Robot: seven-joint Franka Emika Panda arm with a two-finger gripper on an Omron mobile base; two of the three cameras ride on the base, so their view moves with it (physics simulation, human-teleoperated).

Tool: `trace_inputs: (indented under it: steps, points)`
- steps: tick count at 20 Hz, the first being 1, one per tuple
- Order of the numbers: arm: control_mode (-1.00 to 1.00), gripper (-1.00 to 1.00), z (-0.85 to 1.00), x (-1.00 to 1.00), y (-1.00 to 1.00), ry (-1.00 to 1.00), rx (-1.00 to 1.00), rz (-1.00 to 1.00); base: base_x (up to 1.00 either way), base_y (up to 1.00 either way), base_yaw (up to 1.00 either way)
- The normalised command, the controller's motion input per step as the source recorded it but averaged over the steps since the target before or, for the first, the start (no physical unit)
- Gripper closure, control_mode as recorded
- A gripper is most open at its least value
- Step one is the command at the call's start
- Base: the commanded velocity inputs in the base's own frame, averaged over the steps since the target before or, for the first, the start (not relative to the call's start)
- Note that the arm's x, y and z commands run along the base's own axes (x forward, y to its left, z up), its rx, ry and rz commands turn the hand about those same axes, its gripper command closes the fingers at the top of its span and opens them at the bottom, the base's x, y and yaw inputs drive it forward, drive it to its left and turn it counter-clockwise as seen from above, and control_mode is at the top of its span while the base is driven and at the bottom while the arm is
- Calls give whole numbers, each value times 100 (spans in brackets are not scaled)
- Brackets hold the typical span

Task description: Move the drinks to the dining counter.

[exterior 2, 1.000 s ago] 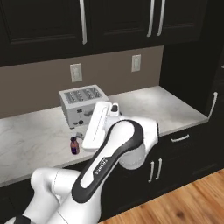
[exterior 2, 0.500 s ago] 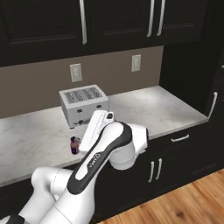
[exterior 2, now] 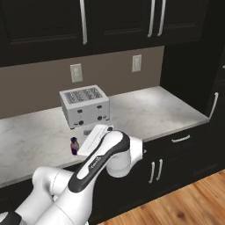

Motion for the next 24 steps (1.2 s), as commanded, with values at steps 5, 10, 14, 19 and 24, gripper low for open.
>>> trace_inputs:
  steps: [5,10,14,19,24]
  points:
    - [-100,-100,-27,11,0,28,10,0,0,0,0]
    - [-100,-100,-18,27,0,4,0,0,0,0,0]
    - [-100,-100,-23,25,2,-1,0,0,0,0,0]
    - [-100,-100,-18,23,12,-7,-1,0,0,0,0]
    - [-100,-100,-9,20,7,-11,-2,0,0,0,0]
